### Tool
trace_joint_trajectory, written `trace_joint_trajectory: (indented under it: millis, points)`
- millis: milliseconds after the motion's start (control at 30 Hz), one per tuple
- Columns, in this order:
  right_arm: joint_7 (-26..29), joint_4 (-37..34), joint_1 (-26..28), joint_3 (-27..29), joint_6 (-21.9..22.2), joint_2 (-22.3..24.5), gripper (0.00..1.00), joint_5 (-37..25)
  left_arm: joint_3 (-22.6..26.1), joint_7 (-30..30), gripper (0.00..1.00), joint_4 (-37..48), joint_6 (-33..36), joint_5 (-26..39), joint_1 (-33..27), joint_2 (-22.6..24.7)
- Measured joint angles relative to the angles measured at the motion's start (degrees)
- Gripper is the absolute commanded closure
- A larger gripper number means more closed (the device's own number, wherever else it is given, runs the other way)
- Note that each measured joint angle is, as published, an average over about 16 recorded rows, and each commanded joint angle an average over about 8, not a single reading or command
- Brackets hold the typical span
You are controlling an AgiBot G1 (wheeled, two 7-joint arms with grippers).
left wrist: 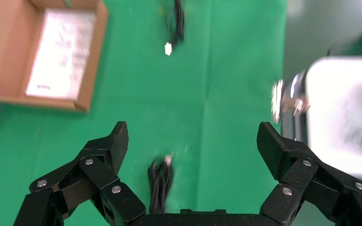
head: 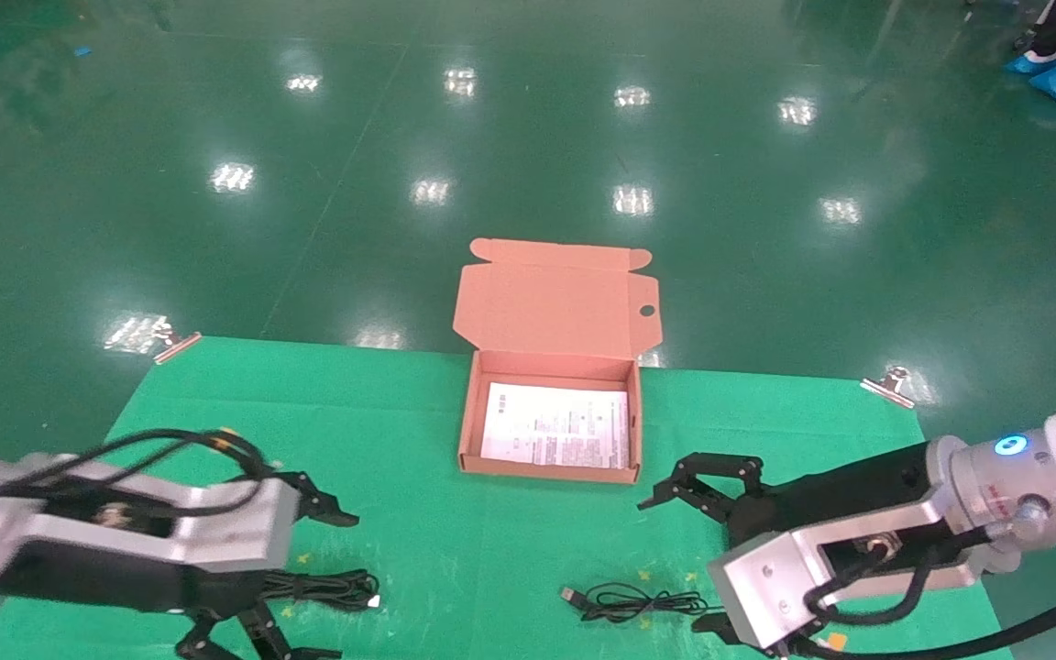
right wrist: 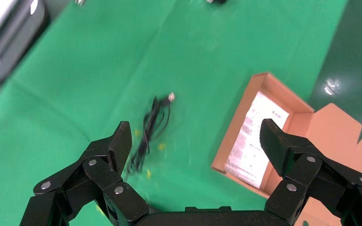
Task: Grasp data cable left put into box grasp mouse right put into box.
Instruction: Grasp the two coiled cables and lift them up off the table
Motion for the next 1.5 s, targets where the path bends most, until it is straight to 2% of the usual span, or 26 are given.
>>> trace_joint_trajectory:
  millis: [333,667,1033,1500]
  points:
    - [-4.04,-0.06,0.2,-6.05,2.79,-3.88,0.0,-10.49,8.43,-0.84,0.0,-0.21,-2.11,16.88,-2.96,5.26]
    - [-2.2,-0.21,-2.96,-9.8,8.55,-6.77,0.0,-21.31,13.13,-2.34,0.0,1.89,-6.25,28.04,-1.45,9.66]
    - [2.92,-1.04,-7.32,-11.56,12.86,-8.5,0.0,-27.83,14.94,-1.48,0.0,10.59,-11.38,32.53,0.59,13.64]
    - [8.15,-6.33,-9.6,-12.11,14.92,-11.57,0.0,-30.17,14.27,1.1,0.0,26.81,-17.66,32.3,0.74,18.35]
